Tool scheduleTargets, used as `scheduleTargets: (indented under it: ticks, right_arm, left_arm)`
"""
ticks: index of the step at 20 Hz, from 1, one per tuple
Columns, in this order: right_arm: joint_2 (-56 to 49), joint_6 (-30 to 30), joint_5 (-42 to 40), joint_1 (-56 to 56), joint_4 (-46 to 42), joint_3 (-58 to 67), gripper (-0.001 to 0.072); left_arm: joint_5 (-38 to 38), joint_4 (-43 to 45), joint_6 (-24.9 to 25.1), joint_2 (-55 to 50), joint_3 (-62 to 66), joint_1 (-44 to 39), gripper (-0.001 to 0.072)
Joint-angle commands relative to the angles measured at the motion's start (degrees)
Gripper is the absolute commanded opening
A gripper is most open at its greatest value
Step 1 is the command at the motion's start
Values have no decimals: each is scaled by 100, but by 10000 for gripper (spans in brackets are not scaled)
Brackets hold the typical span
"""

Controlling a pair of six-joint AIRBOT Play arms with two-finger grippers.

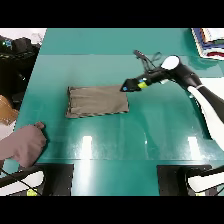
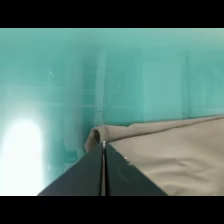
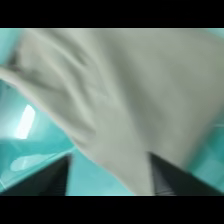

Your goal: Fold the shirts.

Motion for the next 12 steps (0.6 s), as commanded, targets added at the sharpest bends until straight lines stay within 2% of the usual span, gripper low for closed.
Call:
scheduleTargets:
  ticks: [1,3,5,6,7,9,10,12]
  right_arm:
    - [258,81,-96,-748,26,-1150,594]
    - [52,79,-173,-778,63,-1261,593]
    - [-271,61,-227,-710,693,-1248,591]
    - [-481,17,-258,-654,1038,-1161,588]
    - [-697,0,-229,-555,1189,-990,547]
    - [-1150,4,-103,-280,1318,-457,546]
    - [-1353,15,-114,-131,1379,-181,523]
    - [-1692,24,-118,138,1375,330,432]
  left_arm:
    - [-4,-37,55,4,-2,-188,27]
    - [101,-39,52,0,-2,-321,27]
    - [214,-35,55,-7,-2,-452,27]
    - [245,-37,55,-7,-9,-496,27]
    - [278,-37,52,-7,-22,-542,28]
    - [289,-61,52,-7,-28,-540,27]
    - [286,-63,52,-7,-28,-540,27]
    - [280,-63,52,-7,-28,-542,27]
